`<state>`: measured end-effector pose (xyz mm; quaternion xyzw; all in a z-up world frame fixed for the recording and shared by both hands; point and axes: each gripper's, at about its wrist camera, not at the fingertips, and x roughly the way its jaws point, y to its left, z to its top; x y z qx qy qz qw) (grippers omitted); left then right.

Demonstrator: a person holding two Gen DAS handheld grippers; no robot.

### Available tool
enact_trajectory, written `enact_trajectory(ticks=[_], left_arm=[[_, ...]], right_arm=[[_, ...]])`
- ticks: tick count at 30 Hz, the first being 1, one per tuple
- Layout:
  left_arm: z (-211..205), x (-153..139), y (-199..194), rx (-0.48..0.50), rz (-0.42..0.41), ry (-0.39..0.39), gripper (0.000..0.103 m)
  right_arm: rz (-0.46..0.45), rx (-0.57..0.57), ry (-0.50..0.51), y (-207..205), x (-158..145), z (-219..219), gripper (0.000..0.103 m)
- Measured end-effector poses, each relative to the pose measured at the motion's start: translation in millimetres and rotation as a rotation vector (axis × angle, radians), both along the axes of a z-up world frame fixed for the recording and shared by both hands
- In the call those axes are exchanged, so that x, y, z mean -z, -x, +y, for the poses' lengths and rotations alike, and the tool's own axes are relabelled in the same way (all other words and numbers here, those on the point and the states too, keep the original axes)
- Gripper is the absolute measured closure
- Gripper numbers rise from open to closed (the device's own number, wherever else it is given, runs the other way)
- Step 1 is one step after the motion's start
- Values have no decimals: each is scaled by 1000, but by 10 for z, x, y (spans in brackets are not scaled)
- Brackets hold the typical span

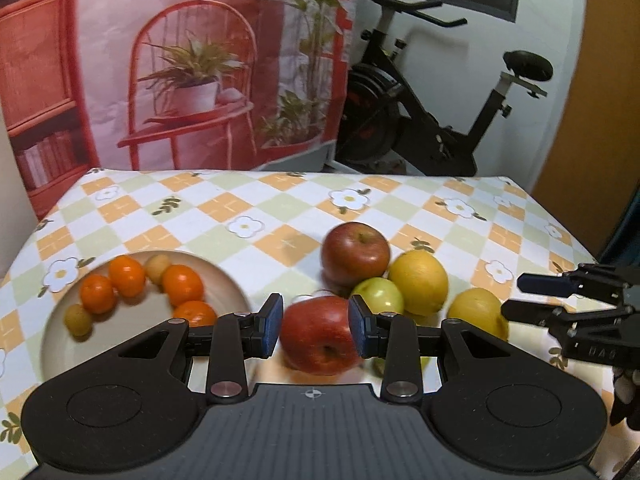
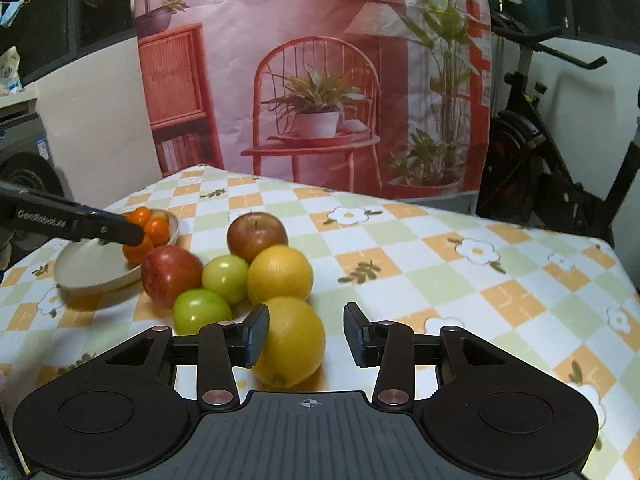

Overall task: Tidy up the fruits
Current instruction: 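Move both open grippers back to the lemons in the fruit pile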

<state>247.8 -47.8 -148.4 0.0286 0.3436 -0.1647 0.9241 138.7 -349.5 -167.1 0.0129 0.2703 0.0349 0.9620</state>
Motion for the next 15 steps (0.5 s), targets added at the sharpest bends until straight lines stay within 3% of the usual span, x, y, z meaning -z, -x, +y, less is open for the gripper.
enact_trajectory(ticks=[15], left_arm=[[-299,8,-23,69,21,-33,65]], right_arm=[[32,-63,-33,21,237,-8,58]])
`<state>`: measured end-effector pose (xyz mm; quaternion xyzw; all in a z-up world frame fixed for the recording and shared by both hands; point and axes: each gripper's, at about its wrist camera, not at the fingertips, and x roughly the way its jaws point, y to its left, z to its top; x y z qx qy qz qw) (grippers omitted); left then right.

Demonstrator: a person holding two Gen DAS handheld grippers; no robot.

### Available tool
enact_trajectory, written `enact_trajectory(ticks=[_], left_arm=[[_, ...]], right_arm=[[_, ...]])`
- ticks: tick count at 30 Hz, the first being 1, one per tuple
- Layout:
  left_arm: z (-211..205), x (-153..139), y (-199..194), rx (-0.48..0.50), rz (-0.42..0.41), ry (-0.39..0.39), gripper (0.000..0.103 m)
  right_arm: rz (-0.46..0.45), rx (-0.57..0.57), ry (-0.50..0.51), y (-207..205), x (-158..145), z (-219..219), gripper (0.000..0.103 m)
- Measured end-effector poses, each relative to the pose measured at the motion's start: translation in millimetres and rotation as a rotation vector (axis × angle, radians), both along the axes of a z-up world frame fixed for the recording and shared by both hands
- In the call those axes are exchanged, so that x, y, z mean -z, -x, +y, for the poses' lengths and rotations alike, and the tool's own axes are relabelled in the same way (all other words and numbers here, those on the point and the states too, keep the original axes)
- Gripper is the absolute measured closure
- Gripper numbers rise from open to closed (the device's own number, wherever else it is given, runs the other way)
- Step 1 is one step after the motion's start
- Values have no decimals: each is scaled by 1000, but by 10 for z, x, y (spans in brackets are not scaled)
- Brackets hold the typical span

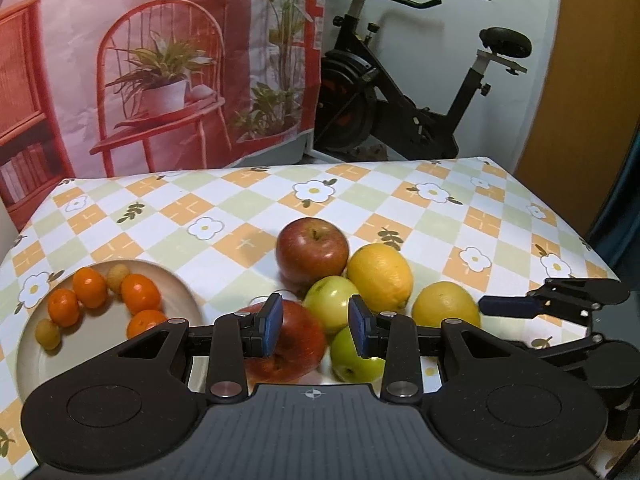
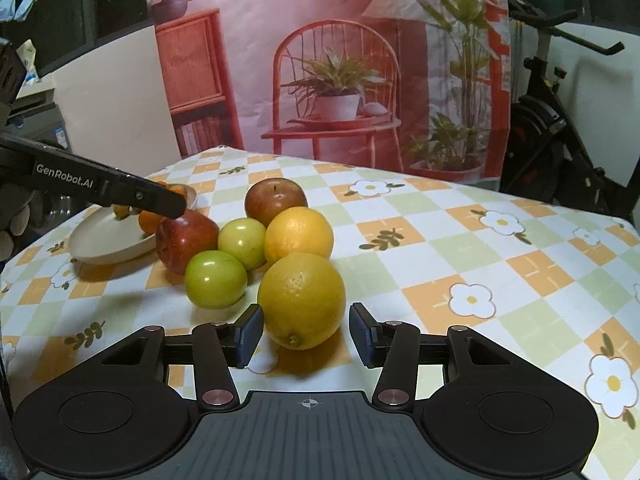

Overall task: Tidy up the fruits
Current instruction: 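Move both open grippers back to the lemons in the fruit pile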

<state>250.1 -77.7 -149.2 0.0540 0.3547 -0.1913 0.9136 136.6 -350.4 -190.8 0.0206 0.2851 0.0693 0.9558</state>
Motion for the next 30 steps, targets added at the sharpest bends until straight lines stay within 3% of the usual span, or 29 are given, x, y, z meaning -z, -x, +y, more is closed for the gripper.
enact_trajectory(ticks=[7,13,24,30], left_arm=[[-229,-10,-59,60,22,37,65],[-422,129,-146,113,89,82,65],[-520,252,-381,107,182,171,66],[-518,300,-380,131,219,194,66]], right_arm=[[11,-30,-7,-5,60,6,56],[42,-50,13,30,137,13,60],[50,20,32,84,103,-225,61],[63,-50,58,40,96,-114,61]])
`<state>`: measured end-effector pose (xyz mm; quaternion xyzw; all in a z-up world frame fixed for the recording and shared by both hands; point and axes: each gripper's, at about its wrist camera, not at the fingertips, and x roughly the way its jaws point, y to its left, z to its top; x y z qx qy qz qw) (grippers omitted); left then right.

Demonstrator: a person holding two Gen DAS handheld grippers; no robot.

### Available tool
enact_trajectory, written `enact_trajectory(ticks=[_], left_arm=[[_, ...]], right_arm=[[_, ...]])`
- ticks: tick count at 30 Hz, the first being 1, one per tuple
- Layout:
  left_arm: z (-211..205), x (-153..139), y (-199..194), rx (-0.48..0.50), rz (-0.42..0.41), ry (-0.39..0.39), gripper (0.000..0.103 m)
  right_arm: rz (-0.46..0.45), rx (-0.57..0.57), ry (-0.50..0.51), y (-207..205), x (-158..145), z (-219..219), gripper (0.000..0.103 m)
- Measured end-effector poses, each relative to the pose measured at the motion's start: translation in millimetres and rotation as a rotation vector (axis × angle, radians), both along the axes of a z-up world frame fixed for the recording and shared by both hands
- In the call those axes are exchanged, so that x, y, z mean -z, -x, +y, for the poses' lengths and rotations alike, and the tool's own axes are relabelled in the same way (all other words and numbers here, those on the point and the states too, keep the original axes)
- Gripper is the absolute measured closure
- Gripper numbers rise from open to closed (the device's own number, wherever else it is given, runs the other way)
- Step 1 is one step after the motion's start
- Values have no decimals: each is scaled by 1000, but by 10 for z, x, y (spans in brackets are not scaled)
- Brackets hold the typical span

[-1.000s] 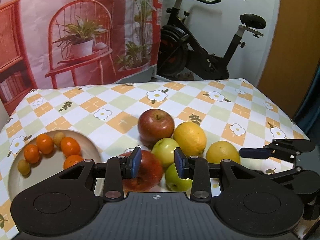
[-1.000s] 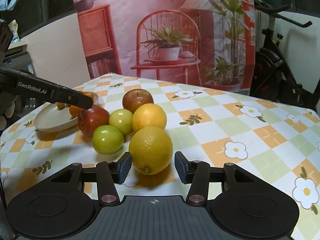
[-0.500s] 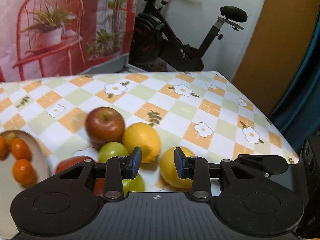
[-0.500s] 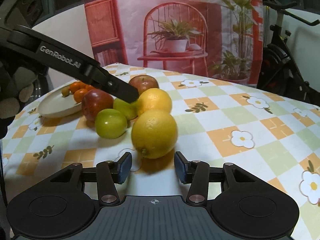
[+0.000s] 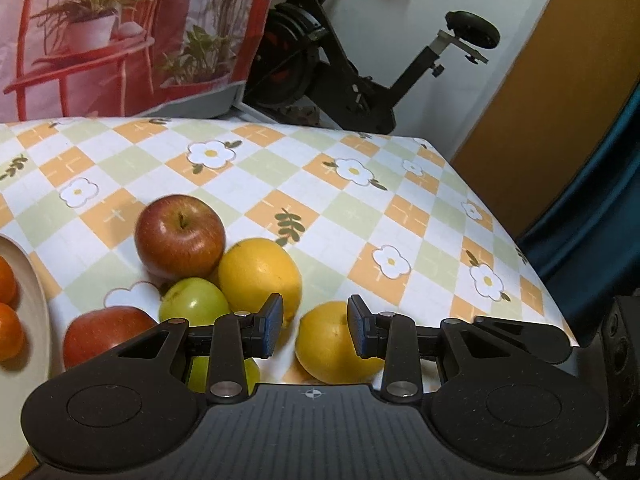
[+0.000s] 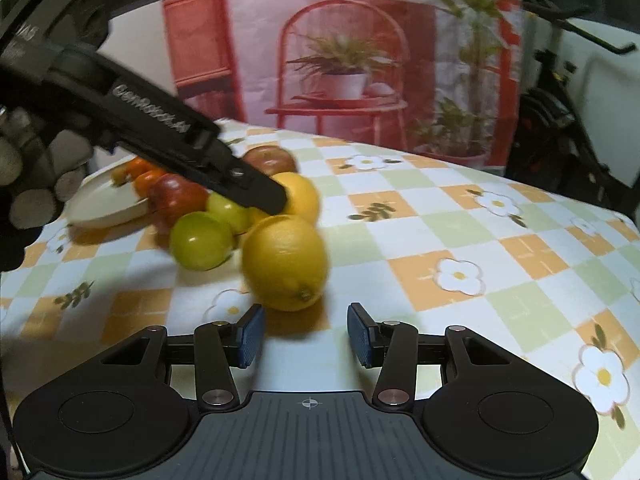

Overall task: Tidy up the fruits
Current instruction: 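Move both open grippers back to the lemons in the fruit pile, then grasp a lemon with the left gripper while the right gripper grasps a larger lemon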

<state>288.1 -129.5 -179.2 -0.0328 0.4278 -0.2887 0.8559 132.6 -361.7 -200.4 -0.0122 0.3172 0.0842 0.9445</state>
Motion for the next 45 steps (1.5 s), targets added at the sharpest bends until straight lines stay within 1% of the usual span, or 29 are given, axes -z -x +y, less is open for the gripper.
enact_trajectory(ticks=[2,8,16,29,34,43,45], left_arm=[[-12,19,5,11,12,5,66],[-21,47,-7,38,38,36,66],[-32,88,-10,77,62,64,66],[12,121,1,72,66,90,65],[14,129,28,53,58,100,65],[20,137,18,52,59,106,65],[22,140,10,49,63,109,63]], right_arm=[[3,-17,15,-35,5,56,61],[13,-26,18,-161,17,96,60],[16,-26,-6,-169,63,58,60],[2,-17,2,-149,75,73,60],[4,-16,-13,-147,74,50,60],[-2,-14,-12,-138,77,51,60],[-2,-14,-13,-139,77,50,60]])
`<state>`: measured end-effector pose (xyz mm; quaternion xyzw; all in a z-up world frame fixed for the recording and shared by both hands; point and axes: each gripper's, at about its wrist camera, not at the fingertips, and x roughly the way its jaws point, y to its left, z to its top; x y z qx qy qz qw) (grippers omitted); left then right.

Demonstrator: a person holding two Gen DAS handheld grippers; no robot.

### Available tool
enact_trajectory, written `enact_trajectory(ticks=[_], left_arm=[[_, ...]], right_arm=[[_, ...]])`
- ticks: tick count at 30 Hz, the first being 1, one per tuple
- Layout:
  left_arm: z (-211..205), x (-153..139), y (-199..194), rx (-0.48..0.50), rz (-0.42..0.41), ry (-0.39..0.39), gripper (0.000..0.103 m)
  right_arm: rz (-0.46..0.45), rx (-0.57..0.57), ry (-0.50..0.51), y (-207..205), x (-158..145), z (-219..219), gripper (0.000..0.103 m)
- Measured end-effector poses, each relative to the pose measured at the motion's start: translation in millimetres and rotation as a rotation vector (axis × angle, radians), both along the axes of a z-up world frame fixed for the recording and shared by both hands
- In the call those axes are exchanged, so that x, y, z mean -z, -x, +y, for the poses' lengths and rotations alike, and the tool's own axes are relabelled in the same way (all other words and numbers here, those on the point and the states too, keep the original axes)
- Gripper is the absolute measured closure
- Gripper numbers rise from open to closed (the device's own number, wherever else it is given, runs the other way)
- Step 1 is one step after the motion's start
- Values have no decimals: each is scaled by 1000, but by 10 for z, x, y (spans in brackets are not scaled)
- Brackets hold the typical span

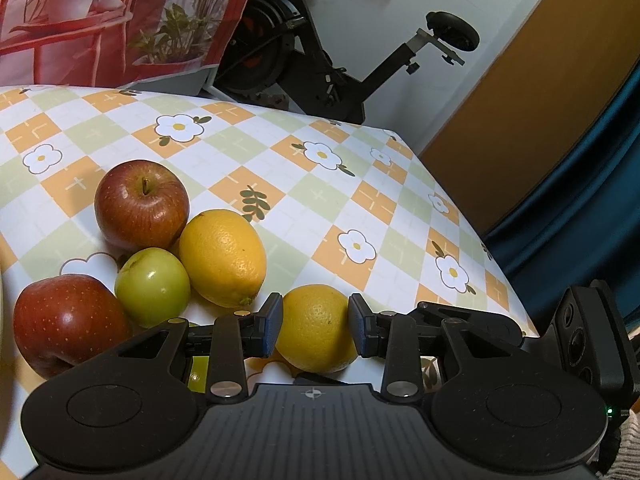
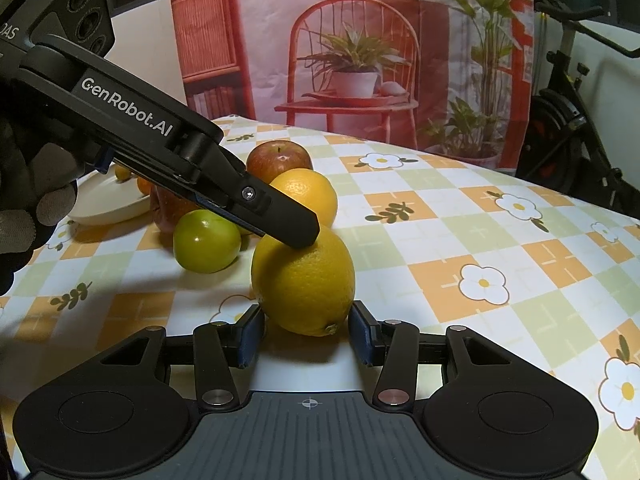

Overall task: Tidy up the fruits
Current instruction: 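Grasp a lemon with the left gripper while the right gripper grasps a larger lemon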

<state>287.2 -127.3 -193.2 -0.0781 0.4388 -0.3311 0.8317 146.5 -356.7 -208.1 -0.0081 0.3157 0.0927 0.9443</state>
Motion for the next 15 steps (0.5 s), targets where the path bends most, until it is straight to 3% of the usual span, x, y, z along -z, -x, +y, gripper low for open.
enact_trajectory(ticks=[13,15], left_arm=[[12,19,-8,-2,6,8,62],[15,24,-18,-8,13,10,58]], right_arm=[[0,1,-3,0,-1,-17,60],[0,1,-5,0,0,-17,60]])
